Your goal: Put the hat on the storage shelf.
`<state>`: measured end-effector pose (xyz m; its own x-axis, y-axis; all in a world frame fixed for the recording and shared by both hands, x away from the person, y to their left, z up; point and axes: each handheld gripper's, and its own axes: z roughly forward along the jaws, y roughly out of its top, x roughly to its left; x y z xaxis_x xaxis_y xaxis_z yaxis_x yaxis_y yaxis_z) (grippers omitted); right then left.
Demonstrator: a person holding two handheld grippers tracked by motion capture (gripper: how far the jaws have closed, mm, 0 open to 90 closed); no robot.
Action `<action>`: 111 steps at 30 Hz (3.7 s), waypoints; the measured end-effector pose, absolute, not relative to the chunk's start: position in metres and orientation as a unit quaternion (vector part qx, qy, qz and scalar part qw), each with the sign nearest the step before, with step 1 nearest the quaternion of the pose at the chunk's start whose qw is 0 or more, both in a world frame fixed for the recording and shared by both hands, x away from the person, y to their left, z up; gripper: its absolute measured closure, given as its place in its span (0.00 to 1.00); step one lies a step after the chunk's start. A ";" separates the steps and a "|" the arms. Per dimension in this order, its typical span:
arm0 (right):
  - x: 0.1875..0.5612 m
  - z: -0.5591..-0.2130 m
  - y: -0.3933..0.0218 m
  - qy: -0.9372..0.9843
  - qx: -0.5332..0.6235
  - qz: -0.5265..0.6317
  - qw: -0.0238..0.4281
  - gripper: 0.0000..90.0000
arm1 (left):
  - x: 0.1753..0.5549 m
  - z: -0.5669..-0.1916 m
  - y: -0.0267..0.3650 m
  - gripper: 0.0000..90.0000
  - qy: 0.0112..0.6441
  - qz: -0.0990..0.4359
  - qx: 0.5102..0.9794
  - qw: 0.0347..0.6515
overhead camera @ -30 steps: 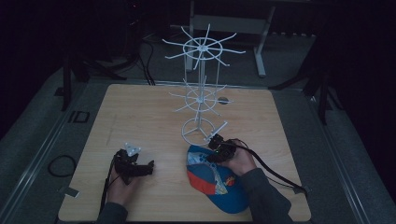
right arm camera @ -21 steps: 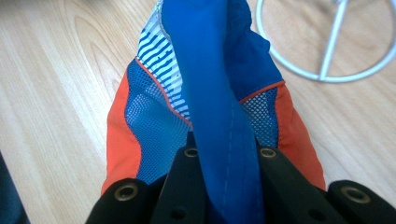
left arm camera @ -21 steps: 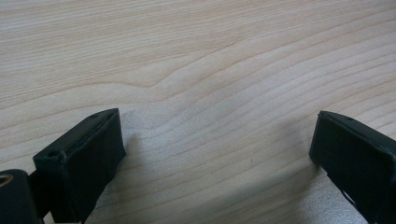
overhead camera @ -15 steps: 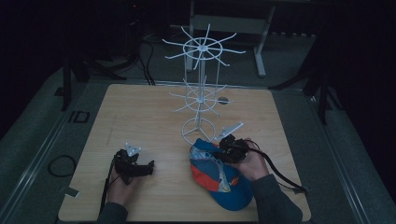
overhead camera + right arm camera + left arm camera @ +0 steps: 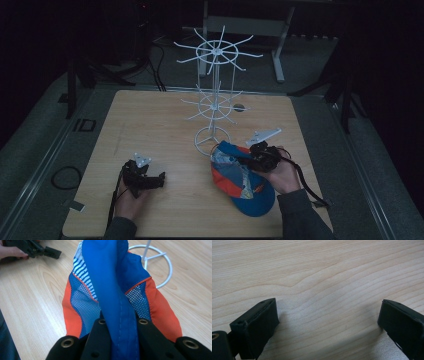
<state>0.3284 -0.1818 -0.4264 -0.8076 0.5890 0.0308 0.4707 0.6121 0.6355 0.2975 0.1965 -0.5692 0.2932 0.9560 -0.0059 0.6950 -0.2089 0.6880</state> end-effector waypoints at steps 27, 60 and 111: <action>0.339 -0.399 -0.221 0.869 0.325 0.348 0.135 0.98 | 0.297 -0.569 0.196 0.04 0.552 0.217 0.747 0.299; 0.340 -0.365 -0.255 0.839 0.342 0.382 0.182 0.99 | 0.297 -0.569 0.196 0.04 0.551 0.217 0.749 0.299; 0.336 -0.314 -0.253 0.810 0.313 0.443 0.223 0.98 | 0.297 -0.569 0.195 0.04 0.549 0.216 0.749 0.301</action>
